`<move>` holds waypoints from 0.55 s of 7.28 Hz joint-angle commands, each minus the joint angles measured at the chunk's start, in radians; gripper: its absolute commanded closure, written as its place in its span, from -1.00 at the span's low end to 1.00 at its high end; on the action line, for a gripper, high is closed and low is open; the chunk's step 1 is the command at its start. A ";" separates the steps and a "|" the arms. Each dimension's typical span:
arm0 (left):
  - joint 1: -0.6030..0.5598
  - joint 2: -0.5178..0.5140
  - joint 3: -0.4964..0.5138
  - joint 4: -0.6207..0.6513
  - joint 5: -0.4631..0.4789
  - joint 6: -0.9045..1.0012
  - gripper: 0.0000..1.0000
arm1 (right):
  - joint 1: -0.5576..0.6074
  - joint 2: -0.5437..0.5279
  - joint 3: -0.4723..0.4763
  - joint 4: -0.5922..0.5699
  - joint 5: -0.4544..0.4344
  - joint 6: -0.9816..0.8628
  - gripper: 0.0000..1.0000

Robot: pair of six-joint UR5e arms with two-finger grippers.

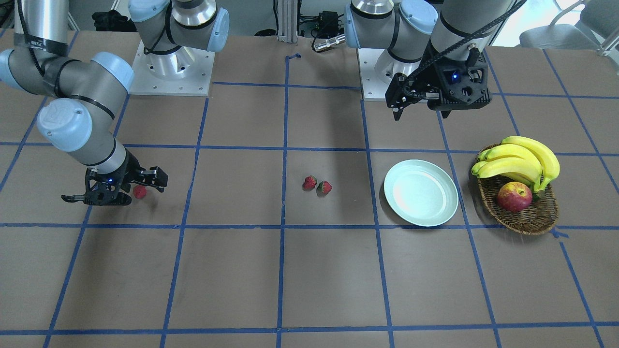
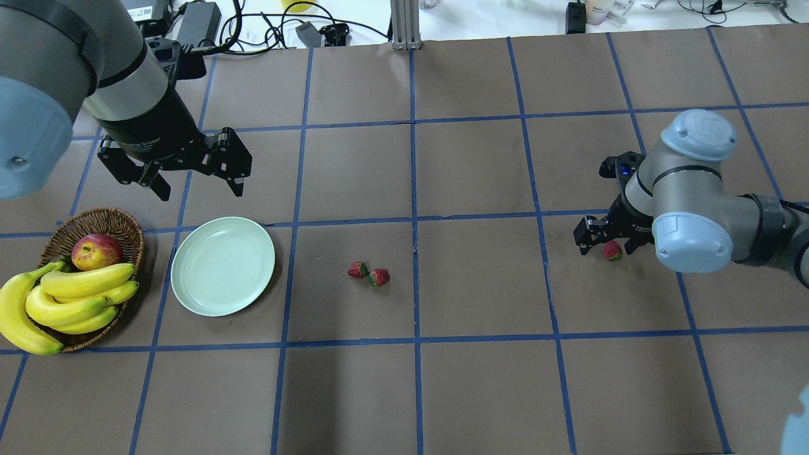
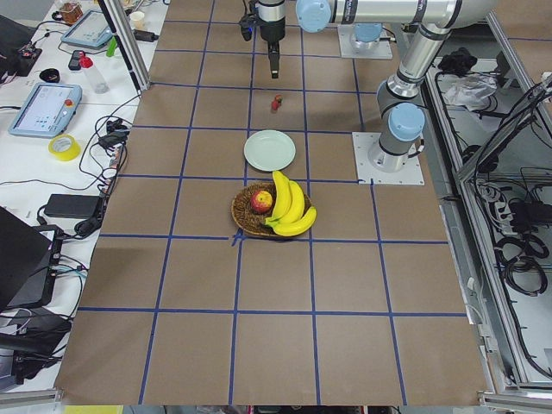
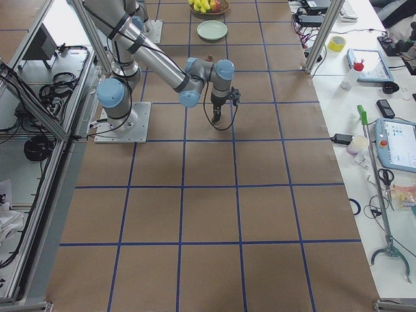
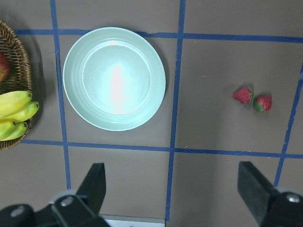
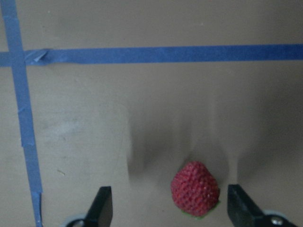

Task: Collect all strawberries into plate
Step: 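Reach the right gripper to the farthest strawberry and grasp it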

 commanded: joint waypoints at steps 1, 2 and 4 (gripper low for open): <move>0.000 0.000 0.000 -0.002 0.000 0.000 -1.00 | -0.006 0.010 0.019 -0.032 -0.003 -0.041 0.17; 0.000 0.000 0.000 -0.002 0.000 0.000 -1.00 | -0.006 0.008 0.018 -0.033 0.000 -0.069 0.59; 0.000 -0.002 0.001 0.004 -0.001 0.000 -1.00 | 0.008 -0.020 0.022 -0.021 -0.008 -0.047 0.87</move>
